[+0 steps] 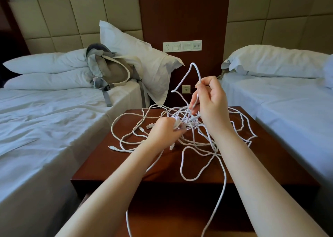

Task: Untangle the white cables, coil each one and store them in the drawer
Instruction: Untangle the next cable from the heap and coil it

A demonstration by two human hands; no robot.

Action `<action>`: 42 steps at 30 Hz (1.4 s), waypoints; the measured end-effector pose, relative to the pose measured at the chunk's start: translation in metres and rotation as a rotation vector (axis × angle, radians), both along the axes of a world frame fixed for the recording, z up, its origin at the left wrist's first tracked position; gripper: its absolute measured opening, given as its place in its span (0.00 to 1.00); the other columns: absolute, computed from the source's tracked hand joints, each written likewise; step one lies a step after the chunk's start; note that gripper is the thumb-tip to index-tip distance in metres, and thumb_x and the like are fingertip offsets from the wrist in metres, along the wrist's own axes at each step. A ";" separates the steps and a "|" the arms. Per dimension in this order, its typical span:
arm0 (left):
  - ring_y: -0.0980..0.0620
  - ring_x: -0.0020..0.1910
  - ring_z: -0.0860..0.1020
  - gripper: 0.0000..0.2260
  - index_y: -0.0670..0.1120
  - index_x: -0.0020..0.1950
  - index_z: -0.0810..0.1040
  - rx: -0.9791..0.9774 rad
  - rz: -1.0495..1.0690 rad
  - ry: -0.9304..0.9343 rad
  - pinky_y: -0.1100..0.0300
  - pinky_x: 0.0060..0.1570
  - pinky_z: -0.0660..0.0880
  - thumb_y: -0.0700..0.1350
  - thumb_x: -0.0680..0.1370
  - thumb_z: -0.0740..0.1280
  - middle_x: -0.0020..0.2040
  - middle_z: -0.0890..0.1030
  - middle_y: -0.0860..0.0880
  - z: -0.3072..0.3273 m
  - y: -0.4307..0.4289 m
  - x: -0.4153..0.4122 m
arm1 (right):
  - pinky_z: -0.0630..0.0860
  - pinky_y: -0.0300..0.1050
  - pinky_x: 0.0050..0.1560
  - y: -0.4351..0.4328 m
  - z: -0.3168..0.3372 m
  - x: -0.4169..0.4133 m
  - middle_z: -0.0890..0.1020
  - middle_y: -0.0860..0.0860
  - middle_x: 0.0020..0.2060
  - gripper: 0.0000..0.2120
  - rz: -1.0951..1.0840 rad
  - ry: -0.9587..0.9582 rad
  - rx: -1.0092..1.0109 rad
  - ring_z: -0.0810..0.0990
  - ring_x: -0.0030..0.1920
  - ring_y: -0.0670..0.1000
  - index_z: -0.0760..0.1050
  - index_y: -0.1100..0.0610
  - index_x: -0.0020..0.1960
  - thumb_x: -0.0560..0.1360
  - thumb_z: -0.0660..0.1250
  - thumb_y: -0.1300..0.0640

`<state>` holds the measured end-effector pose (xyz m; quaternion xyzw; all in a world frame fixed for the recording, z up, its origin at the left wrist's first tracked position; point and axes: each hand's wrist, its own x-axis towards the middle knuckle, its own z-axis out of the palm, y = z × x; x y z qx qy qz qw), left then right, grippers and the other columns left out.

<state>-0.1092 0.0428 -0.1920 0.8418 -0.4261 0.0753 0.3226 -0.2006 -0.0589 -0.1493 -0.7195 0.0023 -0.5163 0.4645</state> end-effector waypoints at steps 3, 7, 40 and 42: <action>0.57 0.25 0.71 0.14 0.40 0.35 0.78 -0.094 -0.018 0.115 0.68 0.25 0.65 0.49 0.75 0.69 0.28 0.76 0.49 0.008 0.003 0.011 | 0.66 0.36 0.27 -0.007 -0.005 0.002 0.70 0.47 0.28 0.07 -0.120 0.026 -0.052 0.68 0.26 0.44 0.69 0.57 0.46 0.81 0.56 0.61; 0.58 0.23 0.73 0.12 0.41 0.33 0.76 -0.194 0.110 0.131 0.67 0.27 0.68 0.44 0.76 0.68 0.26 0.76 0.48 0.017 0.018 0.030 | 0.63 0.31 0.27 -0.019 -0.001 -0.004 0.69 0.45 0.30 0.07 -0.217 0.029 0.000 0.68 0.26 0.40 0.69 0.56 0.46 0.81 0.55 0.61; 0.57 0.22 0.62 0.12 0.42 0.37 0.81 -0.313 -0.086 0.405 0.65 0.24 0.61 0.47 0.76 0.67 0.25 0.67 0.50 0.033 0.044 -0.032 | 0.78 0.41 0.33 0.017 0.001 0.007 0.76 0.53 0.36 0.06 0.163 0.055 0.444 0.81 0.32 0.50 0.68 0.55 0.52 0.83 0.54 0.56; 0.56 0.22 0.62 0.12 0.45 0.34 0.80 -0.435 -0.004 0.441 0.65 0.24 0.61 0.48 0.76 0.67 0.25 0.67 0.49 0.034 0.052 -0.024 | 0.76 0.39 0.31 0.019 -0.007 0.008 0.75 0.52 0.36 0.05 0.057 0.114 0.411 0.78 0.31 0.46 0.67 0.55 0.53 0.82 0.54 0.55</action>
